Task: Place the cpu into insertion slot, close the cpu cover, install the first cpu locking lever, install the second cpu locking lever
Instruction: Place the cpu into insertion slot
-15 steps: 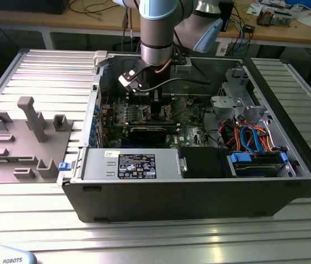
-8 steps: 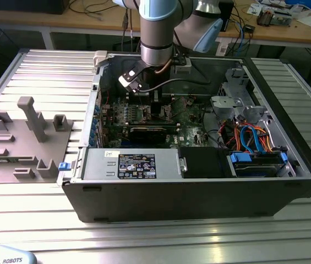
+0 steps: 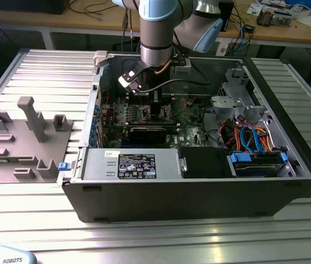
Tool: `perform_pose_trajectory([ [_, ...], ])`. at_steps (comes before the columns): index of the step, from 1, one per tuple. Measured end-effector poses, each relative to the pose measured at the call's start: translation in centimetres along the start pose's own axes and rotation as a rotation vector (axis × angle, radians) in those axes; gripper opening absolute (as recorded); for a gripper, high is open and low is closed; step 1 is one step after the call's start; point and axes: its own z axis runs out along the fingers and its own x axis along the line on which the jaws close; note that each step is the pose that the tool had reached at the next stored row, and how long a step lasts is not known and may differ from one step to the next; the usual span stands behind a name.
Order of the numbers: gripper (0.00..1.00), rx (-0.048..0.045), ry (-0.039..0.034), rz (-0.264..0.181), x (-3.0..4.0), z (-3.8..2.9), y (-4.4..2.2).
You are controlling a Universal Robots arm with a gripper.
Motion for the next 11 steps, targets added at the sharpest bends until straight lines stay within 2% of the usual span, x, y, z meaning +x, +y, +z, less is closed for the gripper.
perform_pose_trajectory([
  [11,0.54,-0.0001,0.0003,0.000,0.01,0.11,0.10],
])
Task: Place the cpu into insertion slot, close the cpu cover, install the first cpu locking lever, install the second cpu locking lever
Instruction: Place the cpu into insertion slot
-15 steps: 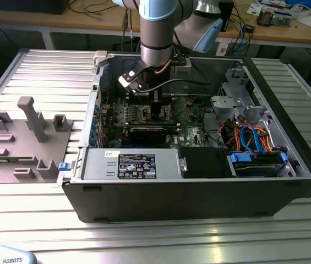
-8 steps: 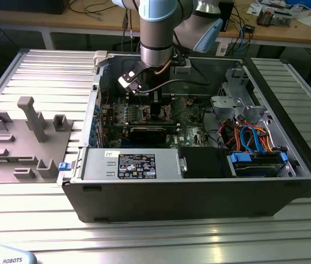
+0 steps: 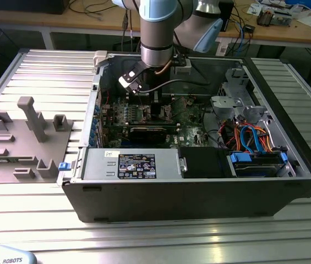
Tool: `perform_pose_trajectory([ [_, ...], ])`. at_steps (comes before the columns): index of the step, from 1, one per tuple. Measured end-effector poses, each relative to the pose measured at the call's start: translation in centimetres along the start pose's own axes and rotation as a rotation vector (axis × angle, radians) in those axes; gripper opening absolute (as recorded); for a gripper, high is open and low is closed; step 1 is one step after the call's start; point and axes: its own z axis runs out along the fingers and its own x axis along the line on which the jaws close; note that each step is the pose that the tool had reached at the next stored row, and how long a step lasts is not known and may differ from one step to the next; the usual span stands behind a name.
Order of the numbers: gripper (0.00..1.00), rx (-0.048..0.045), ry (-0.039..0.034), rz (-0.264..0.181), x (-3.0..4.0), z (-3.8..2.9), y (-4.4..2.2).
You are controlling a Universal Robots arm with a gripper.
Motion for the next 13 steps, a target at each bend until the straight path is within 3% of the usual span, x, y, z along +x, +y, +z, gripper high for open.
perform_pose_trajectory([
  [3,0.62,-0.0003,-0.0001,0.000,-0.01,-0.25,0.04],
  [4,0.41,-0.0004,0.0000,0.000,0.00,-0.83,0.06],
  [5,0.24,0.0011,0.0004,-0.009,-0.17,-0.77,0.09],
  [6,0.24,0.0013,0.0005,-0.015,-0.22,-0.74,0.09],
  [8,0.11,0.0012,0.0011,-0.031,-0.38,-0.69,0.09],
  [13,0.11,-0.0001,0.0027,-0.035,-0.44,-0.82,0.18],
])
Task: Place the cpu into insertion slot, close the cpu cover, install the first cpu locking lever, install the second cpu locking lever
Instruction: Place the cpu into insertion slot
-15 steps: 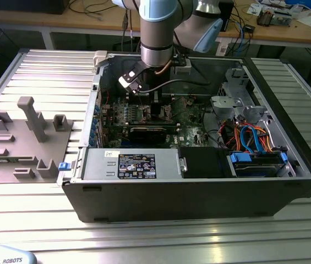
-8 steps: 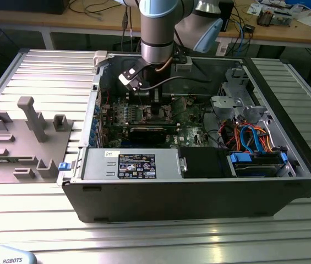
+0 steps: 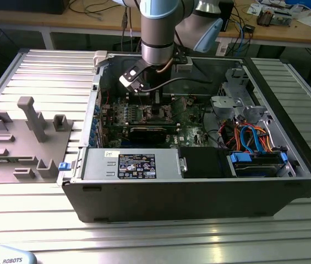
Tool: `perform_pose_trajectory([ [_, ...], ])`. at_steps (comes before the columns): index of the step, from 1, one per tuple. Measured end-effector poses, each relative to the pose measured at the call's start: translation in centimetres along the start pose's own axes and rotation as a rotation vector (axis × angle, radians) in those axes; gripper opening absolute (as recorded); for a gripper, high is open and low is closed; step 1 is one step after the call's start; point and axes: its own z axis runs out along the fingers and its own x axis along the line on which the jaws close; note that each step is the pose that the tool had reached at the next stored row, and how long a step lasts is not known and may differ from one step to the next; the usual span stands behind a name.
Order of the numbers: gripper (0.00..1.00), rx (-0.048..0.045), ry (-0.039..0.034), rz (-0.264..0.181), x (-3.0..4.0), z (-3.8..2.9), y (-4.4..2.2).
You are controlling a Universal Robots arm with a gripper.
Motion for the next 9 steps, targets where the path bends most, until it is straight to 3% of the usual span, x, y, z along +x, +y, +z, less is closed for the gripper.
perform_pose_trajectory([
  [2,0.11,0.0009,-0.0009,0.000,-0.03,-0.68,0.03],
  [9,0.11,0.0010,-0.0011,0.000,-0.08,-1.94,0.09],
])
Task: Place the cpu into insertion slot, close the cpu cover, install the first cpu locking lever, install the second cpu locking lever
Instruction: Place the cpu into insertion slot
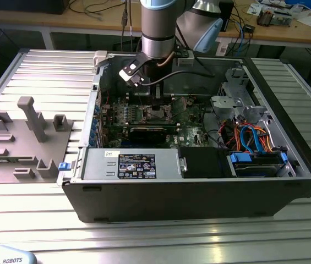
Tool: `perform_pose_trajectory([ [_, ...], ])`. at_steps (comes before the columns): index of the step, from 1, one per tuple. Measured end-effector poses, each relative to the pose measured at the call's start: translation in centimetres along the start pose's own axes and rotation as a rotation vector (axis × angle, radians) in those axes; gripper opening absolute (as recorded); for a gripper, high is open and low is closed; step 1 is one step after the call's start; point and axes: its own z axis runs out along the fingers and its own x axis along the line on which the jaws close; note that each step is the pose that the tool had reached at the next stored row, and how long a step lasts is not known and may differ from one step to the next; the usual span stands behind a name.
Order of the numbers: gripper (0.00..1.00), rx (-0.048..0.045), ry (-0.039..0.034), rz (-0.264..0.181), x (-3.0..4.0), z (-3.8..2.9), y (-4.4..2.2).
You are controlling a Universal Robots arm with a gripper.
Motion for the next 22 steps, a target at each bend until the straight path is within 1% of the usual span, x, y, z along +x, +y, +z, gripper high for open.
perform_pose_trajectory([
  [3,0.11,0.0000,0.0002,0.000,-0.03,-0.51,0.02],
  [10,0.11,0.0000,0.0003,0.000,-0.06,-1.22,0.06],
  [14,0.11,-0.0001,0.0004,0.000,-0.08,-1.89,0.09],
  [18,0.11,-0.0001,0.0003,0.000,-0.11,-2.70,0.13],
  [22,0.11,0.0000,0.0003,0.000,-0.16,-3.91,0.18],
])
